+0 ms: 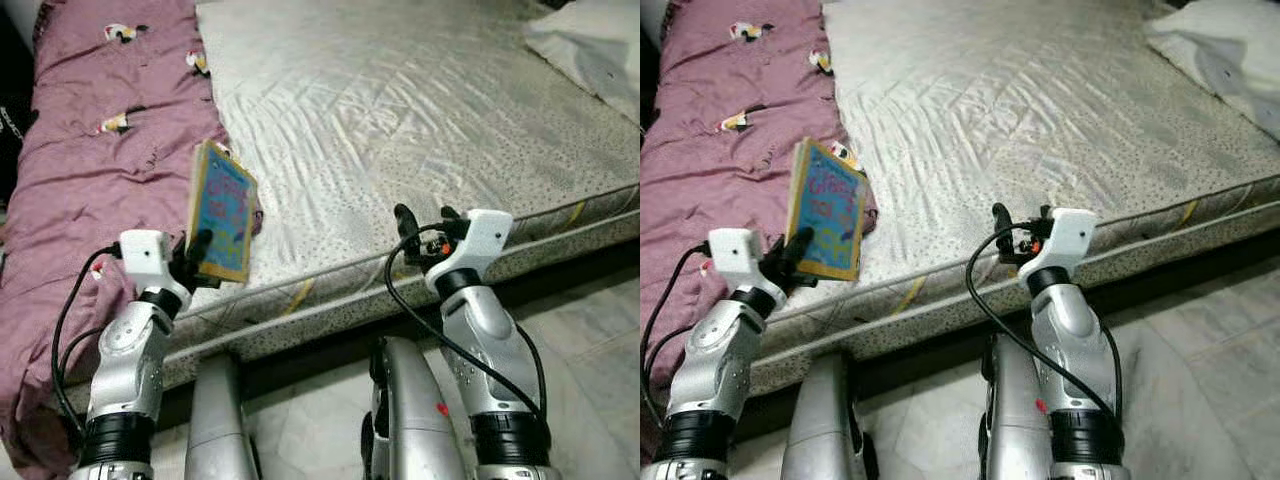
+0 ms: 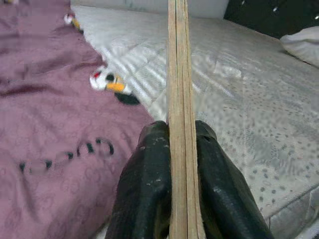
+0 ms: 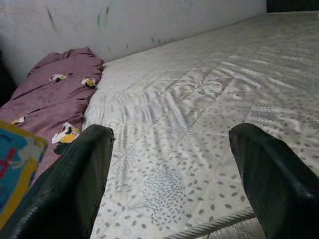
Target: Clean up the room
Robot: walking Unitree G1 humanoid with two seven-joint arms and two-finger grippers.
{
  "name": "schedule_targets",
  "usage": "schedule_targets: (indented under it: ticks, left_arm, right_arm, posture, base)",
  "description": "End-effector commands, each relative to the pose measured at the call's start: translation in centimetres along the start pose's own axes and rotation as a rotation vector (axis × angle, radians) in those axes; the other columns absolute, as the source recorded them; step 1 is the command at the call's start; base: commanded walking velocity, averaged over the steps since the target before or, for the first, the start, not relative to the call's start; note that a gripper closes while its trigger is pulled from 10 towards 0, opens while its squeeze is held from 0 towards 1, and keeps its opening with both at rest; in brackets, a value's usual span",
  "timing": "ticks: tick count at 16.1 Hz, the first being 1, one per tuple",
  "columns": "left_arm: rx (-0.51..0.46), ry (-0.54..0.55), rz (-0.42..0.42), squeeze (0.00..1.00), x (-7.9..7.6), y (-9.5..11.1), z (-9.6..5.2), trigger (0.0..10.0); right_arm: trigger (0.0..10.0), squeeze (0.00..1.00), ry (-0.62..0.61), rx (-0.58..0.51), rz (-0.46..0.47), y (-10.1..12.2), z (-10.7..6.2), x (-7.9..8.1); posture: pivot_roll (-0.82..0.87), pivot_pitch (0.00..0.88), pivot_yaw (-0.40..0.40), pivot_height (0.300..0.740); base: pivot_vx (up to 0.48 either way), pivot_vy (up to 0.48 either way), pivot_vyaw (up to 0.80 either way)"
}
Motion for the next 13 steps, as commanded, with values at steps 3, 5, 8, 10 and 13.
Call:
schedule_targets:
  ticks: [3, 5, 8, 10, 13]
  left_arm:
    - [-0.091, -0.023, 0.044, 0.00, -0.8, 3.4, 1.3, 0.0]
    - [-0.077, -0.026, 0.094, 0.00, -1.0, 3.3, 1.5, 9.0]
    - [-0.035, 0.024, 0.151, 0.00, -0.7, 2.4, 1.6, 10.0]
    - [-0.016, 0.034, 0.171, 0.00, -0.7, 2.0, 1.6, 10.0]
    - [0.005, 0.095, 0.199, 0.00, -0.3, 1.5, 1.5, 10.0]
  right_arm:
    - [10.0, 0.00, 0.008, -0.009, 0.013, 0.2, 0.4, 0.4]
    - [10.0, 0.00, 0.007, -0.018, 0.017, 0.5, 0.4, 0.4]
    - [10.0, 0.00, -0.005, -0.023, 0.014, 0.7, 0.3, 0.1]
    - [10.0, 0.00, -0.009, -0.028, 0.012, 0.8, 0.4, 0.0]
    - [10.0, 0.00, -0.021, -0.037, 0.002, 1.1, 0.6, -0.3]
  posture:
    - [-0.01, 0.000, 0.027, 0.615]
    - [-0.01, 0.000, 0.030, 0.639]
    - [-0.02, 0.000, 0.031, 0.667]
    - [-0.01, 0.000, 0.030, 0.691]
    - [-0.02, 0.000, 0.031, 0.730]
  base:
    - [0.000, 0.000, 0.00]
    - [0.000, 0.000, 0.00]
    - [0.000, 0.000, 0.00]
    - [0.000, 0.000, 0.00]
    - [0.000, 0.000, 0.00]
Point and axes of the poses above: a point about 5 cm out from each wrist's last joint towards the gripper, its own z axis pointing out of the wrist towards the gripper, its own y axis along the axis of the wrist's last joint, x = y × z, the point moved 6 cm from there along z, pointing out of the wrist towards the gripper, and after that the axes turned 7 degrees about z, right-handed, at the moved point
